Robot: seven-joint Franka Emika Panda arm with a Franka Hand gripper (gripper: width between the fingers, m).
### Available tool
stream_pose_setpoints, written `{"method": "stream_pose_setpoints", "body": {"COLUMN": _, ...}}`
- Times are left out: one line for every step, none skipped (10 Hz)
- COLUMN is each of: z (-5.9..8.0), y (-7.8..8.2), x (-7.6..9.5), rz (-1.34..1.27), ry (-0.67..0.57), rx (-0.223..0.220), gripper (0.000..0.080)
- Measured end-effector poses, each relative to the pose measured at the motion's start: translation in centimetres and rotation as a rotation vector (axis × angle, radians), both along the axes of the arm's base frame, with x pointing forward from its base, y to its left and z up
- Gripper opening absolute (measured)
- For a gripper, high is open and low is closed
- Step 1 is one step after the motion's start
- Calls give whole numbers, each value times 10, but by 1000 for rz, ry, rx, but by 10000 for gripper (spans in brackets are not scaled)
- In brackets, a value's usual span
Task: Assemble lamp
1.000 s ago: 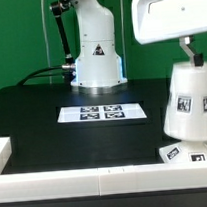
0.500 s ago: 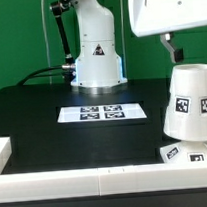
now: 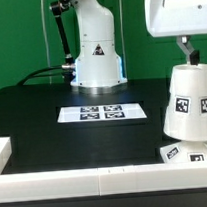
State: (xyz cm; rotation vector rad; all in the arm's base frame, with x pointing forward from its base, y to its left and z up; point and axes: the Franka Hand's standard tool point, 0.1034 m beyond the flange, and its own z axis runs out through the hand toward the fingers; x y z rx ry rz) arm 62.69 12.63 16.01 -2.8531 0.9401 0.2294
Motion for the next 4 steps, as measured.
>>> {"method": "stream_pose_setpoints", "body": {"z": 0, "y": 0, "x": 0, "rz": 0, "ry": 0, "rx": 0, "gripper": 698}}
{"method": "stream_pose_setpoints", "body": {"z": -1, "y": 0, "x": 0, "rz": 0, "ry": 1, "rx": 0, "gripper": 698}}
{"method": "stream_pose_setpoints", "body": {"z": -1, "y": 0, "x": 0, "rz": 0, "ry": 1, "rx": 0, "gripper": 698}}
{"method": "stream_pose_setpoints", "body": {"z": -1, "y": 0, "x": 0, "rz": 0, "ry": 1, "rx": 0, "gripper": 698}}
